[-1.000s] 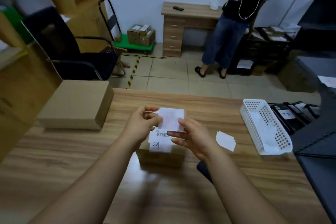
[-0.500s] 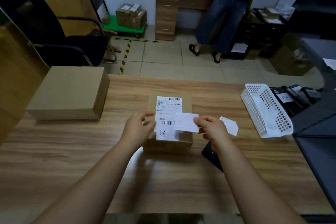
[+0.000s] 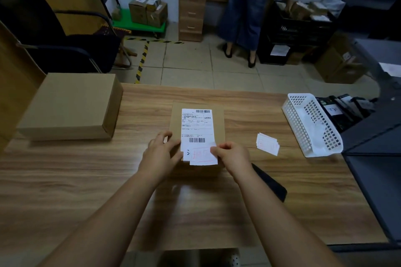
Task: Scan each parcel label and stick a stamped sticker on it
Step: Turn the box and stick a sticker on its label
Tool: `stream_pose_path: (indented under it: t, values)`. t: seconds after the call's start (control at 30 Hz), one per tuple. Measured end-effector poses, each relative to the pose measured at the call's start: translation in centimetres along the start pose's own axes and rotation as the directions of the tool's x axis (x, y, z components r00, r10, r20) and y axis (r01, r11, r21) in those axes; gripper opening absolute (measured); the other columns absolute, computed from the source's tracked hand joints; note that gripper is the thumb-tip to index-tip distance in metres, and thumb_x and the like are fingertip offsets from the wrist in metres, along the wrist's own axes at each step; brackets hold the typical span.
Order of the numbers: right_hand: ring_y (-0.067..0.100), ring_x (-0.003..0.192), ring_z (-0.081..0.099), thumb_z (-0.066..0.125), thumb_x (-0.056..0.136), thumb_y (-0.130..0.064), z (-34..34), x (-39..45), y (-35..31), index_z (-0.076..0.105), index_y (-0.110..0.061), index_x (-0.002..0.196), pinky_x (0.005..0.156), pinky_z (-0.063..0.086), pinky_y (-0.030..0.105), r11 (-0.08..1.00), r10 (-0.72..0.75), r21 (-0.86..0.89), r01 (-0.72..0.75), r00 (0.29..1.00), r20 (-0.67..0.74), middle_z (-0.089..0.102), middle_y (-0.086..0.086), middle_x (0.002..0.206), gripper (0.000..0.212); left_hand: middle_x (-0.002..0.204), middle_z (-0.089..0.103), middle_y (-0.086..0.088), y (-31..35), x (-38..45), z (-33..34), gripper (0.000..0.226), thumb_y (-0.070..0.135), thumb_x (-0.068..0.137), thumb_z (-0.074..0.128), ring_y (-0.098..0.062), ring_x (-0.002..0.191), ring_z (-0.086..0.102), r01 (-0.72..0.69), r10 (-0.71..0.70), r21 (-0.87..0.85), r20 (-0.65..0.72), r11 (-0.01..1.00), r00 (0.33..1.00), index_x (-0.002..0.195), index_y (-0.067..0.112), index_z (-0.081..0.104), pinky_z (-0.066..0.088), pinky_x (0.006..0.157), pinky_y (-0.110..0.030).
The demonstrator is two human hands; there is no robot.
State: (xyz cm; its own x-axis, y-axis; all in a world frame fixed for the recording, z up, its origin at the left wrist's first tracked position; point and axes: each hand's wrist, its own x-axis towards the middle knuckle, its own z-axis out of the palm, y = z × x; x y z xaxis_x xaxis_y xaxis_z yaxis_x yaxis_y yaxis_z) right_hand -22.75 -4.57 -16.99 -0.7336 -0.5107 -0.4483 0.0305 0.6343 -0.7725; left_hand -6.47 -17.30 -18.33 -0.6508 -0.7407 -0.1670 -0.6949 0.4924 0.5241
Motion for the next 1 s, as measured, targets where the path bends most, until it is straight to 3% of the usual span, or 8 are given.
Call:
stream_pose_path:
  t: [0.13,0.23,0.33,0.4,0.5,0.63,0.83,1.0]
  values:
    - [0.021,0.079,0.064,0.062,0.086,-0.034,1.3,-0.4,-0.6,0.062,-0.024,0.079,0.072,0.055,0.034,0.909,-0.164,-0.403,0.111,0.981,-0.101,0.067,-0.003,0.08,0.012,0.151,0.033,0.003,0.1,0.0,0.0,0.041,0.038,0.092,0.061,-0.026,0.131,0.035,-0.006,0.006,0.025,-0.007,1.0,1.0,0.133,0.033,0.057,0.036,0.105,-0.041]
    - [0.026,0.089,0.063,0.061,0.085,-0.042,0.8,-0.3,-1.2,0.057,-0.02,0.101,0.071,0.05,0.033,0.806,-0.205,-0.58,0.113,0.974,-0.095,0.066,0.0,0.094,0.028,0.151,0.033,0.006,0.1,0.0,-0.2,0.041,0.041,0.093,0.059,-0.025,0.132,0.034,0.005,-0.005,0.056,-0.006,0.998,1.0,0.133,0.034,0.056,0.034,0.104,-0.04]
    - [0.025,0.091,0.061,0.061,0.089,-0.047,-1.2,0.2,-0.7,0.052,-0.021,0.111,0.068,0.043,0.032,0.798,-0.172,-0.599,0.071,0.979,-0.113,0.066,0.002,0.104,0.035,0.151,0.032,0.006,0.1,-0.1,-0.3,0.04,0.042,0.094,0.058,-0.025,0.133,0.034,0.004,-0.004,0.061,-0.001,0.998,1.0,0.133,0.035,0.057,0.034,0.104,-0.04]
    - [0.024,0.097,0.06,0.057,0.094,-0.036,-1.6,0.2,0.1,0.061,-0.019,0.111,0.078,0.047,0.035,0.764,-0.314,-0.611,0.207,0.947,-0.072,0.066,0.003,0.11,0.024,0.151,0.032,0.005,0.2,-0.1,-0.2,0.039,0.041,0.094,0.057,-0.024,0.132,0.034,-0.001,0.001,0.056,-0.002,0.998,1.0,0.133,0.034,0.057,0.034,0.104,-0.04]
    - [0.03,0.123,0.052,0.055,0.097,-0.032,1.0,-0.5,1.0,0.066,-0.019,0.126,0.101,0.039,0.043,0.602,-0.59,-0.603,0.524,0.8,0.106,0.058,0.005,0.133,0.034,0.152,0.032,0.005,0.1,-0.2,0.1,0.04,0.041,0.094,0.057,-0.025,0.132,0.035,-0.008,0.008,0.054,-0.009,0.998,1.0,0.133,0.034,0.056,0.035,0.103,-0.041]
    - [0.027,0.143,0.037,0.03,0.099,-0.042,4.8,-1.3,2.4,0.055,-0.022,0.139,0.112,0.03,0.045,0.418,-0.616,-0.662,0.622,0.73,0.297,0.045,0.001,0.152,0.051,0.153,0.032,0.007,-0.1,-0.4,0.0,0.042,0.046,0.095,0.054,-0.025,0.132,0.037,-0.01,0.011,0.114,-0.007,0.993,1.0,0.136,0.037,0.053,0.038,0.102,-0.041]
    - [0.022,0.122,0.061,0.042,0.091,-0.041,2.9,0.0,4.1,0.07,-0.021,0.121,0.096,0.049,0.044,0.329,-0.728,-0.681,0.654,0.635,0.258,0.065,-0.001,0.131,0.046,0.155,0.029,0.01,-0.1,-0.4,-0.2,0.044,0.05,0.095,0.051,-0.024,0.132,0.037,-0.009,0.008,0.168,0.008,0.986,1.0,0.138,0.04,0.049,0.037,0.102,-0.041]
    - [0.026,0.115,0.065,0.071,0.082,-0.025,0.5,1.1,5.5,0.074,-0.014,0.113,0.088,0.053,0.044,0.314,-0.802,-0.638,0.703,0.556,0.217,0.069,0.003,0.123,0.033,0.155,0.027,0.011,-0.7,-0.5,0.0,0.045,0.053,0.096,0.048,-0.026,0.13,0.038,-0.026,0.026,0.17,0.004,0.985,1.0,0.14,0.042,0.046,0.038,0.099,-0.042]
